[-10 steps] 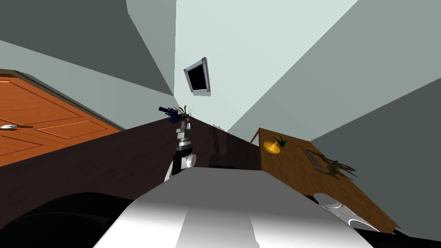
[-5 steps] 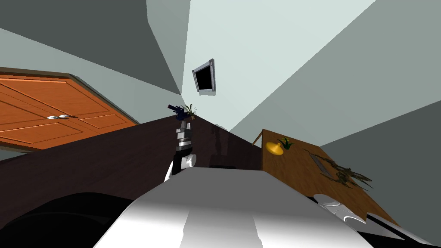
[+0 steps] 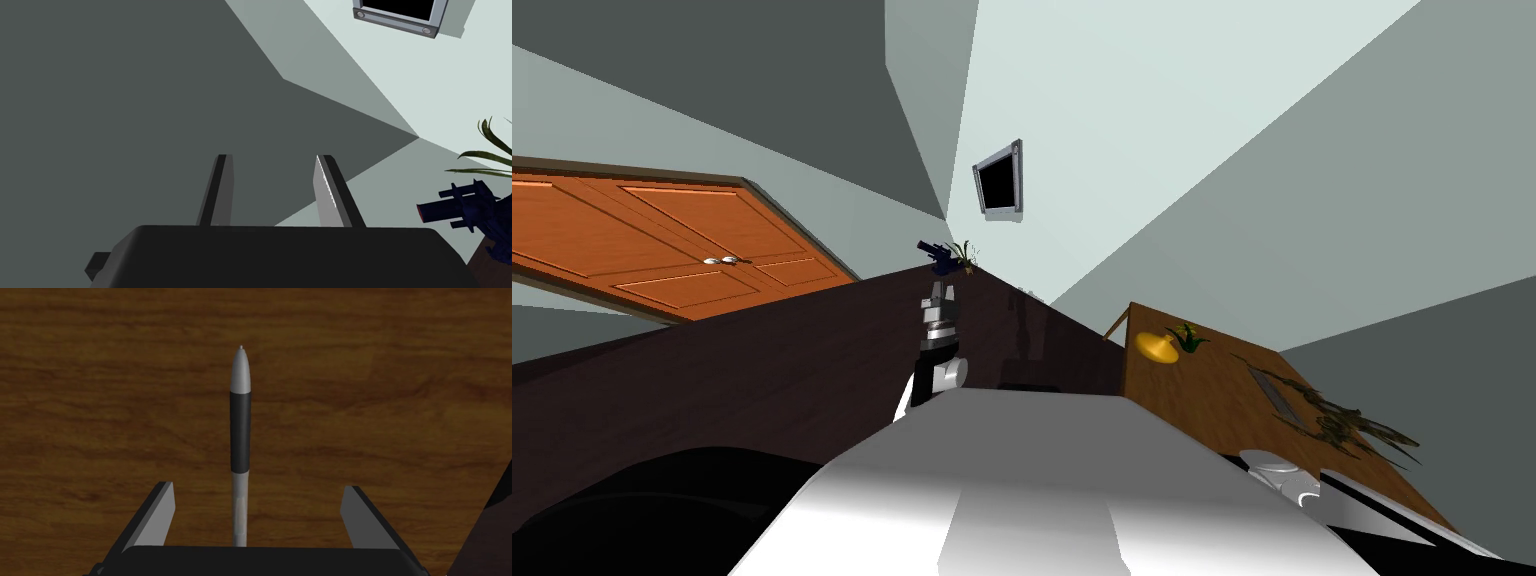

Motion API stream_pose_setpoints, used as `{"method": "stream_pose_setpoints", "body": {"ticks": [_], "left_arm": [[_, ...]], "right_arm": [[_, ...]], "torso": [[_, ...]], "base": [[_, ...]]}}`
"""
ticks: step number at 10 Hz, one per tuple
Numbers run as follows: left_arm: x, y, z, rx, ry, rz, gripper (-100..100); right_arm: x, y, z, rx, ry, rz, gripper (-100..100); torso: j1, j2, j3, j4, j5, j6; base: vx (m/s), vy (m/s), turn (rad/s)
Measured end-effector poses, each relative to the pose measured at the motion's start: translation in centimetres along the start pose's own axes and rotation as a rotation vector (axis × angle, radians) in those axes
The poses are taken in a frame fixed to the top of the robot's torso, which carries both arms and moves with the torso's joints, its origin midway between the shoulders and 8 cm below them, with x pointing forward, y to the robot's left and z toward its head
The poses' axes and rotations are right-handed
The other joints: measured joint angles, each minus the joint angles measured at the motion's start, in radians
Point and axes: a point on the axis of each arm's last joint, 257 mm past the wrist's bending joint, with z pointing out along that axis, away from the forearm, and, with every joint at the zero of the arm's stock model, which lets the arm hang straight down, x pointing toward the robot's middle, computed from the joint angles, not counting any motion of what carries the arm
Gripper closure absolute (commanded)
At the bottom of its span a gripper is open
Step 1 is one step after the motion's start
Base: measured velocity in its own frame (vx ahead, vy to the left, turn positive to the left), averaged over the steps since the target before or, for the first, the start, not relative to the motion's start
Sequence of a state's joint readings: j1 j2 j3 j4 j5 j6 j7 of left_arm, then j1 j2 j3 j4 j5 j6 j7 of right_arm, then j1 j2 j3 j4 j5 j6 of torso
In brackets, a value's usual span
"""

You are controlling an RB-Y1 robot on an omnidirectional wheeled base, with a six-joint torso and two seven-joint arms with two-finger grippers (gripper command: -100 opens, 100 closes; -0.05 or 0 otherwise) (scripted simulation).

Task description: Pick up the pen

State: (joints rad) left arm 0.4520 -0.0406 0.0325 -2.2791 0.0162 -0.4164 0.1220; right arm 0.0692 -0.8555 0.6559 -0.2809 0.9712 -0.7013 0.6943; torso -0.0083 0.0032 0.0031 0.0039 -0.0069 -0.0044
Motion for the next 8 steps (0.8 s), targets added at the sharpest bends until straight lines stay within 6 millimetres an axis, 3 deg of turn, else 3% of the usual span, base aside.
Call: {"method": "stream_pose_setpoints", "body": {"ticks": [3, 5, 6, 7, 8], "left_arm": [[0.0, 0.0, 0.0, 0.000, 0.000, 0.000, 0], [0.0, 0.0, 0.0, 0.000, 0.000, 0.000, 0], [0.0, 0.0, 0.0, 0.000, 0.000, 0.000, 0], [0.0, 0.0, 0.0, 0.000, 0.000, 0.000, 0], [0.0, 0.0, 0.0, 0.000, 0.000, 0.000, 0]], "right_arm": [[1.6, -0.3, -0.6, 0.016, 0.034, 0.046, -100], [3.8, 0.5, -1.4, 0.018, 0.077, 0.054, -100], [6.4, 0.6, -2.5, 0.015, 0.118, 0.040, -100], [5.2, 0.3, -1.8, 0.019, 0.098, 0.050, -100], [-0.4, -0.7, 0.1, 0.025, -0.001, 0.035, -100]], "torso": [[-0.001, -0.004, -0.002, -0.001, 0.000, 0.002], [-0.001, -0.006, -0.003, -0.001, 0.000, 0.002], [-0.001, -0.005, -0.003, -0.001, 0.000, 0.002], [-0.001, -0.006, -0.003, -0.001, -0.001, 0.001], [-0.001, -0.007, -0.004, -0.001, -0.001, 0.000]], "base": [[-0.014, 0.002, -0.016], [0.010, 0.001, 0.004], [0.000, -0.004, -0.018], [-0.006, -0.004, -0.007], [0.004, 0.007, 0.044]]}}
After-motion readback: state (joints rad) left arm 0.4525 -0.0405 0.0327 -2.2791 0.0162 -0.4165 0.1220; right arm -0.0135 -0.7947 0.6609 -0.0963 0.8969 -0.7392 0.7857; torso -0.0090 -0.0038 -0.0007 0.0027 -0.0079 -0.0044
